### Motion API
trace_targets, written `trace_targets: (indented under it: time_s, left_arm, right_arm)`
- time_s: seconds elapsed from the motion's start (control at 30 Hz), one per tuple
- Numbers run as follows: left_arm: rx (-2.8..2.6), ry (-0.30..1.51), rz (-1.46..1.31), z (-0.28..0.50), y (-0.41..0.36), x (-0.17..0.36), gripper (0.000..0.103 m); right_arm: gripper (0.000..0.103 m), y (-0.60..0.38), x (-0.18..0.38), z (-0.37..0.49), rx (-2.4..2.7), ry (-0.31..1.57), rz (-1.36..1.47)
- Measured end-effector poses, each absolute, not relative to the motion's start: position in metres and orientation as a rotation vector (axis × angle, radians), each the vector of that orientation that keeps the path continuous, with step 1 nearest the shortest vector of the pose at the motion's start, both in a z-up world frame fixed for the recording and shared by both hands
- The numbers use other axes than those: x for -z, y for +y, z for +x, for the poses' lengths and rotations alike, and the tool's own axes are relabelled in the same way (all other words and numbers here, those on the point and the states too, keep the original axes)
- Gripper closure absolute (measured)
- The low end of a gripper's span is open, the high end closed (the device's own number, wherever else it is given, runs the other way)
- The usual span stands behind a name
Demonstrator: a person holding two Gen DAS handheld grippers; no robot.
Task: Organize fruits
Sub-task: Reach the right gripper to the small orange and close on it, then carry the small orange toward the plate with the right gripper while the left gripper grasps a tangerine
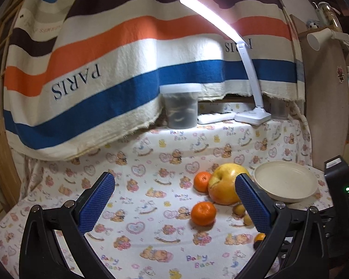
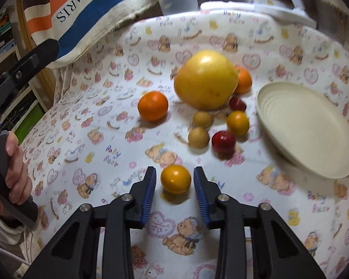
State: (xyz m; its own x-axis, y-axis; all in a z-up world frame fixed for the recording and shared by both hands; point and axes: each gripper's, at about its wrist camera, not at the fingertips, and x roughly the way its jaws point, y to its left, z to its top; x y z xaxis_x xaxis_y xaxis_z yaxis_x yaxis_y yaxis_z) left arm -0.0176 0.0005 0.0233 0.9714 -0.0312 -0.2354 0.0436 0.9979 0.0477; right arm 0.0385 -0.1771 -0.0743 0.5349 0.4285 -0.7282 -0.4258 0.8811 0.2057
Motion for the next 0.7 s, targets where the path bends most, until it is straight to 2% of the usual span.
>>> trace_targets:
  time_s: [0.17,0.37,0.7]
  left_arm:
    - [0.019,0.237,0.053,-0.017,0.0,-0.022,0.0]
    - [0.032,0.257,0.018,-0.014,0.006,-0.022,0.0]
    - [0.059,0.381,-0.002,0.006,0.013,-0.018,0.0]
  right_arm:
    - [0.073,-0.174,0.077,0.039,-0.515,0.891,0.003]
    - [0.074,-0.176,0.072,0.038,-0.504,0.872,-0.006]
    - [0.074,-0.215,0.028,0.025,-0.196,0.511,-0.019]
